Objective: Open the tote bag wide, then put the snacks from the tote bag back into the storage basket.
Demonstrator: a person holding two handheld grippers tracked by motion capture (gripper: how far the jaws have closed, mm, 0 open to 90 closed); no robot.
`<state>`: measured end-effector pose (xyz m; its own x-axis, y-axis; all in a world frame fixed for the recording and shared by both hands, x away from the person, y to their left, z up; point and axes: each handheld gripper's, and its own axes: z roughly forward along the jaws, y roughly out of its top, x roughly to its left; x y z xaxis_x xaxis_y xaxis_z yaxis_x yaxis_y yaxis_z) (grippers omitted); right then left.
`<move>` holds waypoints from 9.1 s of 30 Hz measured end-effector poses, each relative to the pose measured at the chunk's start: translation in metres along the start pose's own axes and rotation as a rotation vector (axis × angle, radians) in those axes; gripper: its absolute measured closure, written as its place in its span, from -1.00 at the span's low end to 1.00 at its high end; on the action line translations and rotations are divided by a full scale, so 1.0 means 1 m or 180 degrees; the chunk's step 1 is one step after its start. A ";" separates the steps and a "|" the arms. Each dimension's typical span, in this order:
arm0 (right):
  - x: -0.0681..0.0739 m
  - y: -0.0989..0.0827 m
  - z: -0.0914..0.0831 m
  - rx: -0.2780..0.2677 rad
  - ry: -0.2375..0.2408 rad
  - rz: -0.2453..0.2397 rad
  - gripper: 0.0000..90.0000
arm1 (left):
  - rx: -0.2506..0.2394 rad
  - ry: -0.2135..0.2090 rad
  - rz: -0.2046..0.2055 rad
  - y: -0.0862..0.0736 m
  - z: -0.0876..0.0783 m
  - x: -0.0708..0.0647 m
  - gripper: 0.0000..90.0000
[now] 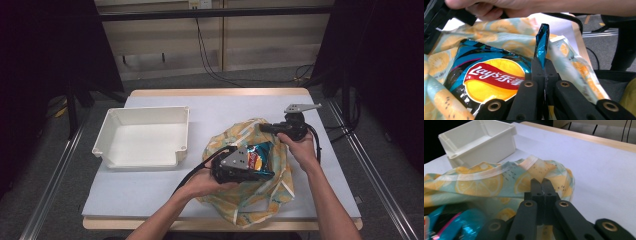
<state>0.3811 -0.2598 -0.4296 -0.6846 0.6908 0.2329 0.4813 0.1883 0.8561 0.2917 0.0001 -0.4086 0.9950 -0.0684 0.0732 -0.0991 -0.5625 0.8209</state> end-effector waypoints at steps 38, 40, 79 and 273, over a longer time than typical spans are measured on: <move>-0.008 0.000 -0.002 0.0061 -0.0127 0.0076 0.25 | -0.0198 0.0081 -0.0152 0.004 -0.008 0.007 1.00; -0.007 0.002 -0.012 0.0024 -0.0169 0.0054 0.23 | -0.0225 0.0103 -0.0194 0.005 -0.009 0.009 1.00; 0.049 -0.041 -0.099 0.0019 -0.0337 -0.0159 0.07 | -0.0532 0.0296 -0.0540 0.023 -0.026 0.038 1.00; 0.119 -0.090 -0.085 -0.0196 0.0127 -0.0315 -0.47 | -0.0689 0.2606 -0.1741 -0.039 -0.274 0.134 1.00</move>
<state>0.2101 -0.2539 -0.4395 -0.7489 0.6424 0.1629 0.3766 0.2103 0.9022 0.4331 0.2387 -0.2749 0.6152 0.7871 -0.0445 0.2980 -0.1798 0.9375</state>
